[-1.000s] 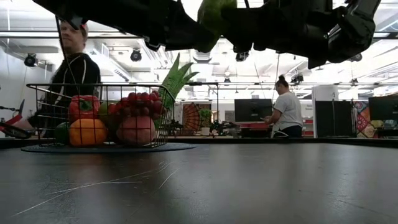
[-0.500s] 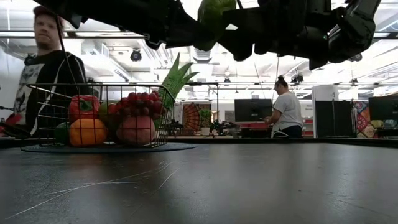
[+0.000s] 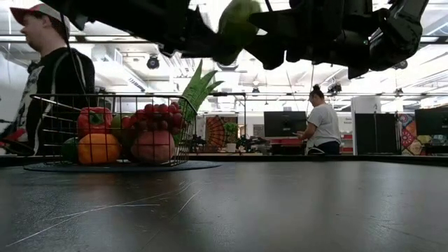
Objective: Build produce basket
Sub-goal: Put the green chayote into the wire basket, then return to Home Position
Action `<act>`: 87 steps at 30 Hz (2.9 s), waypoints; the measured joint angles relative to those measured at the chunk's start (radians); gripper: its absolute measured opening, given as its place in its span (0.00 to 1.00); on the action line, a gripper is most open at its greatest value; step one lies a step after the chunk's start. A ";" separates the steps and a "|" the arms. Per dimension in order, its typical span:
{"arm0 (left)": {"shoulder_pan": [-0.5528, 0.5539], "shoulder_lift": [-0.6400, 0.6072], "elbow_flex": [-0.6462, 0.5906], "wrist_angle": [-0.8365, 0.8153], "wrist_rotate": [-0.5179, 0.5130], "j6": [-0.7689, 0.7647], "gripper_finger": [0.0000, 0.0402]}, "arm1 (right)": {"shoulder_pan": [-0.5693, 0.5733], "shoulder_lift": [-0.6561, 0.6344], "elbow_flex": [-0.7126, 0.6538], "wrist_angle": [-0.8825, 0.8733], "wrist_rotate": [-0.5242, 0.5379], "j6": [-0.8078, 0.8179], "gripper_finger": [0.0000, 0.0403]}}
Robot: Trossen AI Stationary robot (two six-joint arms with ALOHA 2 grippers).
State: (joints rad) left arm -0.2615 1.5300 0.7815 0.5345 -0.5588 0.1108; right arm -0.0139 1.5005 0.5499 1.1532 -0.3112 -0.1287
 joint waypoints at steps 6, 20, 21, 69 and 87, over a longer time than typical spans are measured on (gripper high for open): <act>-0.002 -0.102 0.002 -0.265 -0.154 -0.120 0.35 | -0.008 -0.031 0.000 -0.074 0.048 0.000 0.90; 0.061 -0.368 0.002 -1.223 -0.461 -1.052 0.35 | -0.006 -0.129 0.000 -0.243 0.085 -0.020 0.90; 0.070 -0.381 0.002 -1.242 -0.443 -1.084 0.35 | -0.006 -0.128 0.000 -0.243 0.086 -0.020 0.90; 0.082 -0.407 0.075 -0.873 -0.115 -0.239 0.60 | -0.022 -0.126 -0.037 -0.223 0.068 -0.122 0.90; -0.144 -0.786 -0.218 -0.662 -0.034 0.001 0.36 | -0.105 -0.251 -0.254 -0.039 0.057 -0.108 0.90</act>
State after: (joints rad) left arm -0.4053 0.7440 0.5636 -0.1275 -0.5924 0.1121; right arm -0.1184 1.2500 0.2962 1.1141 -0.2539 -0.2364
